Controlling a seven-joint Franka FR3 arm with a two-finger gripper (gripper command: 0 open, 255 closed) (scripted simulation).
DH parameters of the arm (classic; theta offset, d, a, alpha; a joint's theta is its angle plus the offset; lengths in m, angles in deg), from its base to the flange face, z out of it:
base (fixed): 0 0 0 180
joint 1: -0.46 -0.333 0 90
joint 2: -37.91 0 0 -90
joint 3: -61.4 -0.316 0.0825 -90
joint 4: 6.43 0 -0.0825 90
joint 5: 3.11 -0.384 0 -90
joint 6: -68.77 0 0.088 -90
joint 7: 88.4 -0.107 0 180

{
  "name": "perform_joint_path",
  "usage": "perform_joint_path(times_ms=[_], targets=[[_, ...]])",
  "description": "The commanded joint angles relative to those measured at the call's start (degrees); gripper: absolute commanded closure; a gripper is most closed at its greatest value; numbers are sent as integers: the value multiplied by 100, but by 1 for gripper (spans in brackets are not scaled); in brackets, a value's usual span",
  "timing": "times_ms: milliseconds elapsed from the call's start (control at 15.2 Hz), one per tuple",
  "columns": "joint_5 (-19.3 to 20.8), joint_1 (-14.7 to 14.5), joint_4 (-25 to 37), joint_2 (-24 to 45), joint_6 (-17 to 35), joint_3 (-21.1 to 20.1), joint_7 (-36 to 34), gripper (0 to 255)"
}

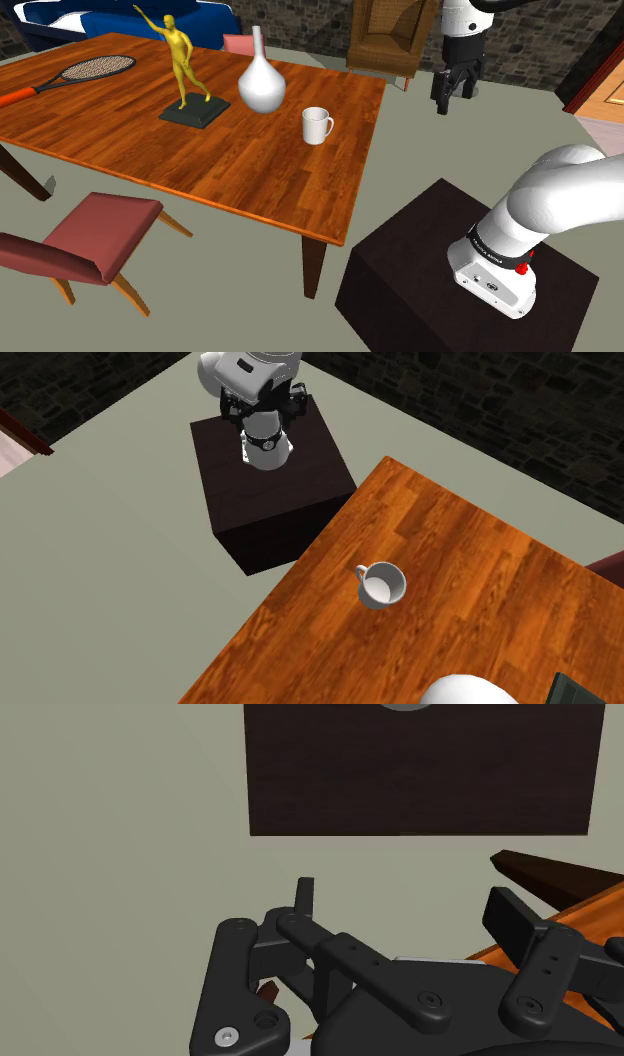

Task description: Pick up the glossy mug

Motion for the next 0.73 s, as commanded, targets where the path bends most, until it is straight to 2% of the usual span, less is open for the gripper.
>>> perform_joint_path(times_ms=[0, 660], targets=[[0, 0, 0, 0, 0, 0, 0, 0], [-259, -217, 351, 1653, 1809, -291, -259, 0]])
